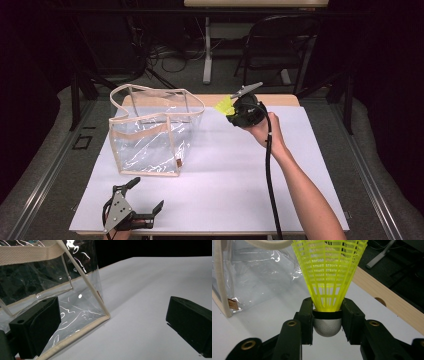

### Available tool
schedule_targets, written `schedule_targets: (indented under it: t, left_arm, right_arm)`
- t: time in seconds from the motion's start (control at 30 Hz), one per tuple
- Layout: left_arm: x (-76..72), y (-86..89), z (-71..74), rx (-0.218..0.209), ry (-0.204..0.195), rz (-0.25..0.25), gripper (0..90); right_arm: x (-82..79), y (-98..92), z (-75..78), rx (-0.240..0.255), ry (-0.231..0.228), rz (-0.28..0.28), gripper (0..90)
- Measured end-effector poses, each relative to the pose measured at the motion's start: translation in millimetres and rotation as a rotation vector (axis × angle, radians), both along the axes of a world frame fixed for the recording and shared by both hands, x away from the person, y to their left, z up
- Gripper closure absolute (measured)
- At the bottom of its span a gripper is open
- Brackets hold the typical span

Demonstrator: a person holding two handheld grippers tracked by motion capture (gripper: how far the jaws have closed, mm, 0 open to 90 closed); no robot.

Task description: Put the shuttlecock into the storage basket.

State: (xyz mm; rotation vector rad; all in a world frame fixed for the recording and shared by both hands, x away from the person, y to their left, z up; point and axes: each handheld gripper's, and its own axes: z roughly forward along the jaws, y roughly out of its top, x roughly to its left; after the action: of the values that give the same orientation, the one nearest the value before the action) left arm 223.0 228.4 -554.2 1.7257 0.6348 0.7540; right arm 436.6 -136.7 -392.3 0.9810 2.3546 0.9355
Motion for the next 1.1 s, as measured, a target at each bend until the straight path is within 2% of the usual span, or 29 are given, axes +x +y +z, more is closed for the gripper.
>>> schedule_targets:
  t: [1.1]
  left_arm:
    - [-0.8, 0.0, 0.4, 0.000, -0.001, 0.000, 0.0]
  right_arm:
    - [3.4, 11.1, 32.5, 0.024, -0.057, 0.003, 64.6]
